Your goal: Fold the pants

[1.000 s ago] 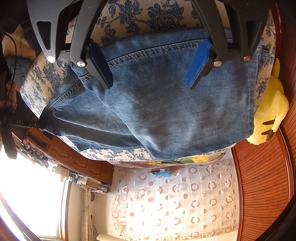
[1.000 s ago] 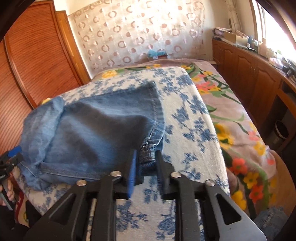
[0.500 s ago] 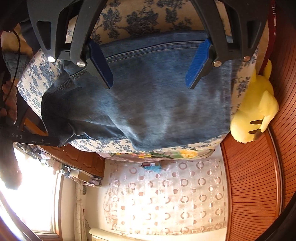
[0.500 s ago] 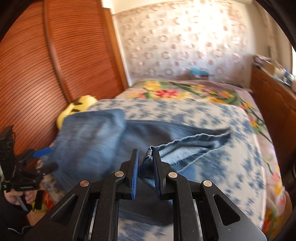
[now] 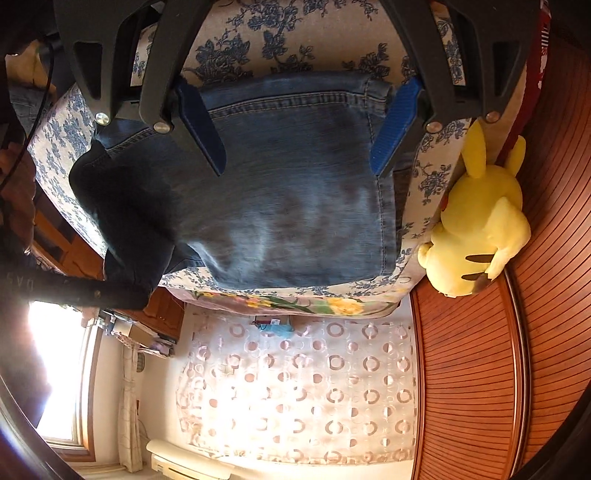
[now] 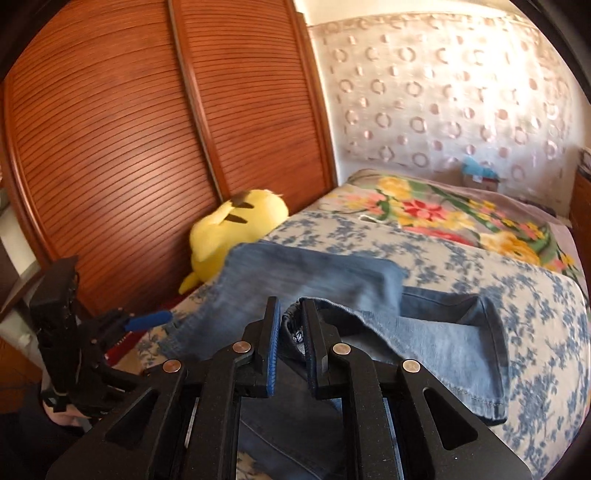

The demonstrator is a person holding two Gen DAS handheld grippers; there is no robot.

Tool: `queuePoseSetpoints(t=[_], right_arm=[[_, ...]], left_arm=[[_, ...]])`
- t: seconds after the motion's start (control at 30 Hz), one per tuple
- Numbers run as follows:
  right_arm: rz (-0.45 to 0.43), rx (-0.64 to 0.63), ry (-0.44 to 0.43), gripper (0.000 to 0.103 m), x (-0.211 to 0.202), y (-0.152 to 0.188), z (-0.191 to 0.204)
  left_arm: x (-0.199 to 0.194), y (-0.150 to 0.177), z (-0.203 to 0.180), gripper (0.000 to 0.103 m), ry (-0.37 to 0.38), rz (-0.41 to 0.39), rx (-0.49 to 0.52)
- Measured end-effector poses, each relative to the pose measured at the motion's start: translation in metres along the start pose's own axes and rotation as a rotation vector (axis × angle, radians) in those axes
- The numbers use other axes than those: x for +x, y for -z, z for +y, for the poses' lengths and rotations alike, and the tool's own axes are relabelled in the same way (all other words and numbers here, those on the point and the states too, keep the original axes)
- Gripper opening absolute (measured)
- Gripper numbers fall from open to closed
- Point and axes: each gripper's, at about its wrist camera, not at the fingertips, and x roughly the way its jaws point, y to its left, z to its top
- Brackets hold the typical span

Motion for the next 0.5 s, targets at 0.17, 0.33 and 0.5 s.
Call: queuePoseSetpoints(t=[0.17,0.33,0.5], right_arm=[[0.025,0.001,0.013,0.010,0.002,0.007,-0.006],[0.010,0.003,0.073,0.025,-0.016,0.013,-0.018],[-0.009,0.008,0.147,0.033,-0.036,0.016,-0.039]], left_arm=[[0.004,0.003,-0.002,0.081,0.009,0.008,0.006],[0.011,0.003,-0.010,0.081,0.031,0.022,0.016],[0.018,0.001,-0.025,0.081,0.058,0.034,0.040]])
